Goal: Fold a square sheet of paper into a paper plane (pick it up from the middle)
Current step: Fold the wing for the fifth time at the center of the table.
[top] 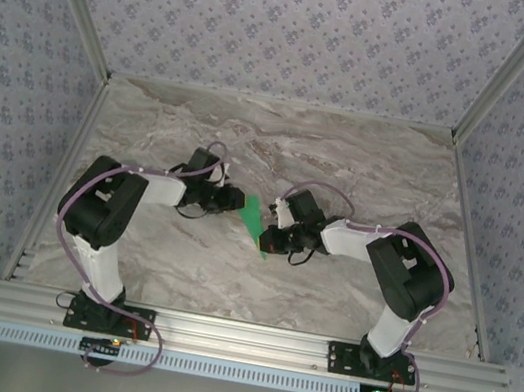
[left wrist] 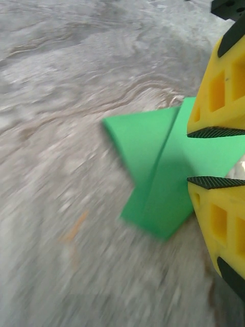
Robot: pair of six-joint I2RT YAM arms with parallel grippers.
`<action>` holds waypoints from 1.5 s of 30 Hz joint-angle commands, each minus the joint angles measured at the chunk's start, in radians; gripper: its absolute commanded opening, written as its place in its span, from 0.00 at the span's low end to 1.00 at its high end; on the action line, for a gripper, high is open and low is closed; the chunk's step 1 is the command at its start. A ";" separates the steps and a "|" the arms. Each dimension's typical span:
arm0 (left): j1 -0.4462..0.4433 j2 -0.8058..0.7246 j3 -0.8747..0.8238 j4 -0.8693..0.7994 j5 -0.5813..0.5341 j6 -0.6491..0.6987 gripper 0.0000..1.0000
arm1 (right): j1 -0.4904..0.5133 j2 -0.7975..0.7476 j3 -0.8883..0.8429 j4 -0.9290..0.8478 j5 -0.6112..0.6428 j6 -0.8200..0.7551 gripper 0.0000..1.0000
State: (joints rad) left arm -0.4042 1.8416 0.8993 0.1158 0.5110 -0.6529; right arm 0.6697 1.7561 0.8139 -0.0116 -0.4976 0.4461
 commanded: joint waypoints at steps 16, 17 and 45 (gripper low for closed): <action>0.022 -0.259 -0.081 -0.028 -0.052 0.017 0.28 | 0.019 0.087 -0.057 -0.211 0.042 -0.013 0.00; -0.014 -0.255 -0.090 -0.008 -0.054 0.011 0.28 | 0.021 0.090 -0.056 -0.213 0.042 -0.013 0.00; 0.039 0.111 0.019 0.013 -0.171 0.071 0.11 | 0.029 0.108 -0.065 -0.236 0.062 -0.023 0.00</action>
State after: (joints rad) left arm -0.4686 1.8832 0.8948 0.1806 0.5587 -0.6365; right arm 0.6697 1.7691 0.8265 -0.0235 -0.5087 0.4461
